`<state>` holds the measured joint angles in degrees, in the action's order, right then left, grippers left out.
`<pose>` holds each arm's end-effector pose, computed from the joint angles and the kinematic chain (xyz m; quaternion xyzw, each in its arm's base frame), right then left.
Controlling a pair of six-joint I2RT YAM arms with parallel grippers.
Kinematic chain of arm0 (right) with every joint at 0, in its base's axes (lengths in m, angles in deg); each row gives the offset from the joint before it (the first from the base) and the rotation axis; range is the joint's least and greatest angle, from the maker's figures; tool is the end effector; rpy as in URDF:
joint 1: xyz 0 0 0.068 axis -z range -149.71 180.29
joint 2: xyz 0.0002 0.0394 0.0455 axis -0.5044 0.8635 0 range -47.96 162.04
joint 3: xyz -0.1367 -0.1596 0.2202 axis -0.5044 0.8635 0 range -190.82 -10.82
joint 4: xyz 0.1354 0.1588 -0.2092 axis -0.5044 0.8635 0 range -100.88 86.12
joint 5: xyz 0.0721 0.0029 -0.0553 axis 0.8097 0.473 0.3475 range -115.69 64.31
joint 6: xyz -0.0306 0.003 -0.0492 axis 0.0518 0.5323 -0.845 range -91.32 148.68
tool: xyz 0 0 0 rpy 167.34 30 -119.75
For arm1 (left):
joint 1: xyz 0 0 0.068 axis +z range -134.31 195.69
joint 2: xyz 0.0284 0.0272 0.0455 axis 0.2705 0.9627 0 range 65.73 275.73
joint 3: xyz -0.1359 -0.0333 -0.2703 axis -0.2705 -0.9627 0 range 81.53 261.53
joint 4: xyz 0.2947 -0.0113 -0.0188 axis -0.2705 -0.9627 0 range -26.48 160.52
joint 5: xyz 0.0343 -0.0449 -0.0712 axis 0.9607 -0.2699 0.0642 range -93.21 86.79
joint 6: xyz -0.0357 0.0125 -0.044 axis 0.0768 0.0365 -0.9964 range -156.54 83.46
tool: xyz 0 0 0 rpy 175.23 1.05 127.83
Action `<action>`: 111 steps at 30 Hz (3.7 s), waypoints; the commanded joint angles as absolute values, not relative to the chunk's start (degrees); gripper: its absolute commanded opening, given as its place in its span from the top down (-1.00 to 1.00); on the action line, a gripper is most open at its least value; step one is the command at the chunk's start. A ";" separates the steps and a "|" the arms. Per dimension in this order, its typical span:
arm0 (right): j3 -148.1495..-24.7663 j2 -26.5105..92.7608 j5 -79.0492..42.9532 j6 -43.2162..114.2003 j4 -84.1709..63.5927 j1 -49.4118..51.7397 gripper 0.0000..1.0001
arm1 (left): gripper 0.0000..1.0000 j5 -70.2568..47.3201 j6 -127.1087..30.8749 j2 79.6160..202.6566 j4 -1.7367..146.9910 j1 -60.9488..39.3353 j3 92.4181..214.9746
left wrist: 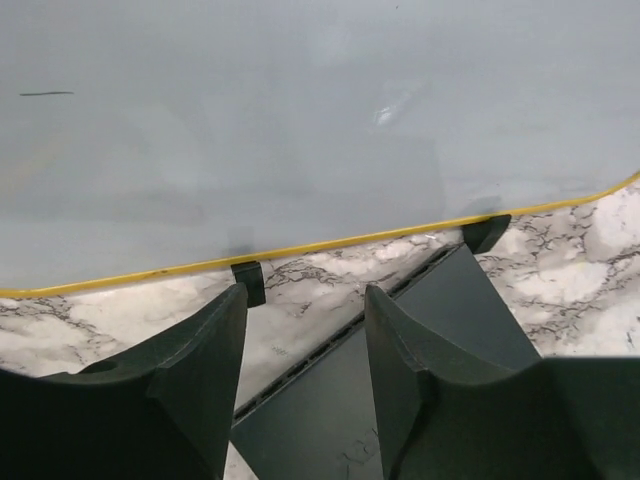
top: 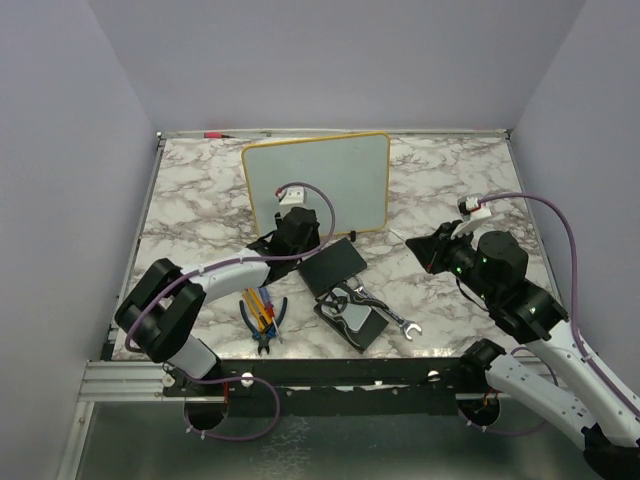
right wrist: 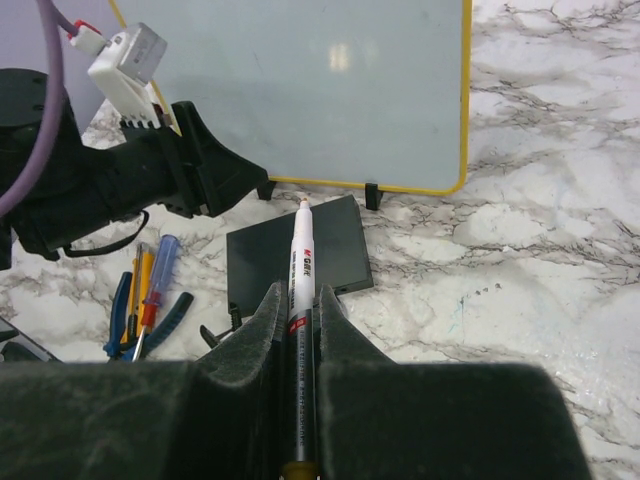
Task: Write a sentence on the whiteboard
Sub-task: Move the whiteboard to the whiteboard stand, then write a sentence on the whiteboard.
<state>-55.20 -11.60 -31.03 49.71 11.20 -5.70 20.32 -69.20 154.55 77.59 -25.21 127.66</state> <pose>0.1343 0.0928 0.3600 -0.0741 0.7845 0.2611 0.5576 0.2770 -0.2181 0.1982 -0.0304 0.8753 -0.1226 0.4668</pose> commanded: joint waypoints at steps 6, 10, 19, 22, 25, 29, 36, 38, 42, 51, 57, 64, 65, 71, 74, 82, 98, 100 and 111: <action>-55.40 -12.01 -31.07 49.83 10.69 -5.79 0.99 | -0.24 9.98 -62.70 142.64 61.53 -23.35 132.49; -55.14 -11.85 -30.41 49.56 8.97 -5.83 0.99 | -0.26 2.87 -55.14 139.62 53.31 -18.67 140.36; -54.28 -8.91 -22.26 49.22 1.86 -5.82 0.99 | -0.29 -25.78 -44.89 141.32 49.71 5.40 152.07; -54.92 -6.76 -19.41 49.35 -0.29 -5.83 0.99 | -0.31 -32.87 -43.15 142.46 51.35 10.52 152.89; -54.98 -5.75 -17.49 49.13 -2.09 -5.92 0.99 | -0.32 -37.10 -42.46 143.02 53.26 14.56 152.07; -55.61 -4.78 -15.25 48.07 -2.71 -5.92 0.99 | -0.38 -44.44 -42.78 142.27 61.14 20.15 147.84; -55.64 -3.25 -12.12 47.66 -4.18 -5.88 0.99 | -0.37 -56.62 -39.59 149.55 66.82 23.28 146.98; -55.33 -3.13 -11.62 48.00 -4.82 -5.92 0.99 | -0.36 -59.33 -40.51 151.29 69.25 24.40 146.84; -54.62 -3.48 -11.50 48.07 -5.26 -5.92 0.99 | -0.35 -62.38 -44.17 153.52 76.15 24.83 145.97; -54.80 -3.07 -11.37 47.17 -3.67 -5.91 0.99 | -0.02 -65.33 -46.98 157.52 81.46 24.83 145.28; -54.40 -2.69 -10.35 47.71 -4.80 -5.91 0.99 | 0.25 -66.41 -48.20 161.00 82.54 24.77 146.81; -54.48 -2.92 -10.42 47.51 -4.13 -5.89 0.99 | 0.57 -66.80 -48.53 160.76 83.46 23.72 145.46; -54.44 -2.90 -10.40 47.50 -4.00 -5.92 0.99 | 0.63 -66.81 -48.64 160.82 83.54 23.61 145.24; -54.12 -3.36 -10.54 47.32 -3.68 -5.92 0.99 | 1.00 -66.22 -48.17 157.99 83.68 22.76 141.65; -53.70 -3.89 -10.64 47.14 -3.76 -5.89 0.99 | 1.00 -64.92 -47.61 155.52 83.72 22.29 138.80; -52.18 -4.08 -11.72 47.68 -6.84 -5.86 0.99 | 1.00 -59.95 -46.32 148.59 82.25 19.36 132.73; -60.62 16.86 -28.60 42.48 -30.31 -17.89 0.99 | 1.00 -54.21 -39.61 147.15 74.49 16.22 133.06; -62.62 20.33 -29.28 41.58 -32.43 -18.42 0.99 | 1.00 -53.94 -39.54 147.27 74.20 16.23 133.33; -73.10 34.24 -30.27 37.81 -34.77 -19.45 0.99 | 1.00 -53.40 -38.74 147.35 73.18 15.87 133.98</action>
<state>-69.74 31.35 -28.19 40.51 -32.36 -18.81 -55.26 -41.47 146.57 77.79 17.08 133.91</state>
